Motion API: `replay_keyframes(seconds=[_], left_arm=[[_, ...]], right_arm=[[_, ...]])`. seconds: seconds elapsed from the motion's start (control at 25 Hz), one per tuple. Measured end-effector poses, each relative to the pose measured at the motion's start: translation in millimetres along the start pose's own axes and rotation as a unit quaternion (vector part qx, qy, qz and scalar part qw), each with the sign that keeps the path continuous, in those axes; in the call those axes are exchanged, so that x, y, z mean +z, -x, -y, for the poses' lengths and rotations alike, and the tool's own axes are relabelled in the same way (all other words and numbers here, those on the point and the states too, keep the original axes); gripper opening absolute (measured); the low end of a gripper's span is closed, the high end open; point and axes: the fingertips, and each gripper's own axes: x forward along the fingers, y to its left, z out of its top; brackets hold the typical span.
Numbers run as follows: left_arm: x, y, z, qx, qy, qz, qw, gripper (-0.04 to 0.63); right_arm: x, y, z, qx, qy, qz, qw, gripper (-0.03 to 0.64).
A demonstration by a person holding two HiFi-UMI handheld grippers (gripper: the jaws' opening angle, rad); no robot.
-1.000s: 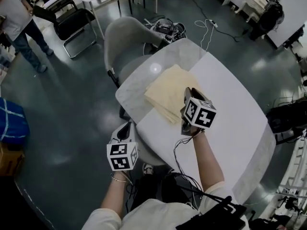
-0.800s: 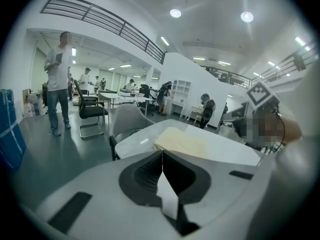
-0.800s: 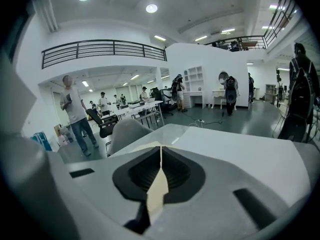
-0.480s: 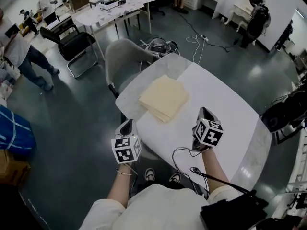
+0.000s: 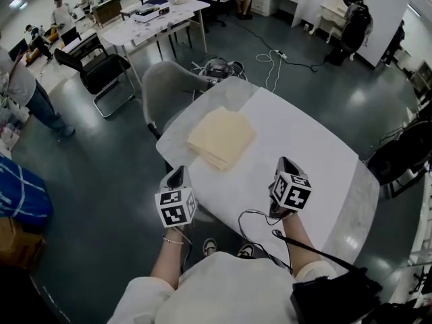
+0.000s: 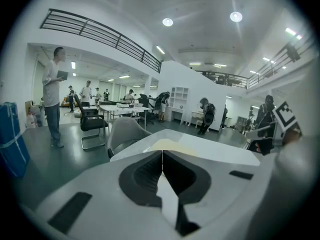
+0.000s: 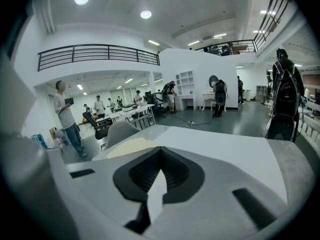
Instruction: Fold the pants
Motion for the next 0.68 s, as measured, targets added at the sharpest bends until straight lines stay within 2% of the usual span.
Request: replay_keyframes(seconds=[0.68], left_arm=[[4.7,8.4,12.3,0.009,-0.012,0.000,0.9999,0.008]], right_arm=[[-1.4,3.8,4.2,0.017,-0.001,-0.006,1.000,-0.009]])
